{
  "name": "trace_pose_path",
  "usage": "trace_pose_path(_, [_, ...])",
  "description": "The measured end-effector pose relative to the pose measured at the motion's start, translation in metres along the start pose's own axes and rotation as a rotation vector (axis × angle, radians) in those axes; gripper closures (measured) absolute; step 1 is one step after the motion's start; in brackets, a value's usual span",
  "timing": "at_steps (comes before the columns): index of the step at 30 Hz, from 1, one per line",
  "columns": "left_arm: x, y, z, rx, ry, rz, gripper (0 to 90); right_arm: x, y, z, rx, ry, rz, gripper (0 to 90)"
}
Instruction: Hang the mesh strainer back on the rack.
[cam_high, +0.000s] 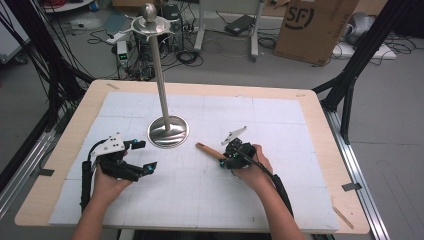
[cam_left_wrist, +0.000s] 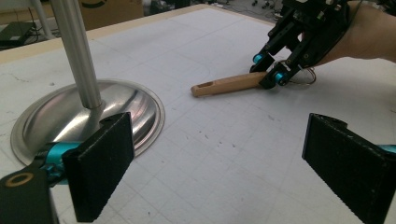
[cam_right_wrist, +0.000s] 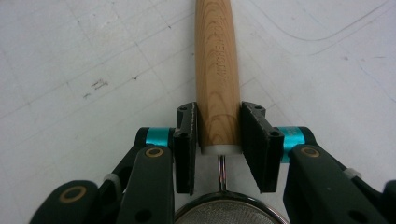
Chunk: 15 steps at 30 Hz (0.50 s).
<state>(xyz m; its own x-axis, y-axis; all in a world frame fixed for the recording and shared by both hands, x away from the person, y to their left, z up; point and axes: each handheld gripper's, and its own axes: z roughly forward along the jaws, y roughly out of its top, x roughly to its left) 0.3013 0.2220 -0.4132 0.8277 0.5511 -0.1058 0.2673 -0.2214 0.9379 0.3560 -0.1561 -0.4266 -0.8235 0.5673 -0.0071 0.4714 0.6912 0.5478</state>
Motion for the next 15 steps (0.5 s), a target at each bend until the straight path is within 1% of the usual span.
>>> trace_pose_path(5, [0.0,0.0,0.0,0.001,0.002,-0.004,9.7,-0.002,0.008,0.002,0.056,0.007,-0.01,65.7])
trace_pose_path(8, [0.0,0.0,0.0,0.001,0.002,-0.002,9.7,-0.001,0.015,0.003,0.109,0.008,-0.011,64.8])
trace_pose_path(9, [0.0,0.0,0.0,0.002,0.004,-0.001,9.7,-0.001,0.016,0.003,0.119,0.004,-0.019,64.5])
trace_pose_path(12, [0.0,0.0,0.0,0.002,0.003,0.002,9.7,-0.002,0.019,0.004,0.145,0.011,-0.01,64.2])
trace_pose_path(14, [0.0,0.0,0.0,0.003,0.003,0.002,9.7,-0.004,0.021,0.005,0.154,0.023,0.007,64.1])
trace_pose_path(15, [0.0,0.0,-0.001,0.001,0.004,-0.001,9.7,-0.004,0.022,0.005,0.162,0.021,0.007,64.1])
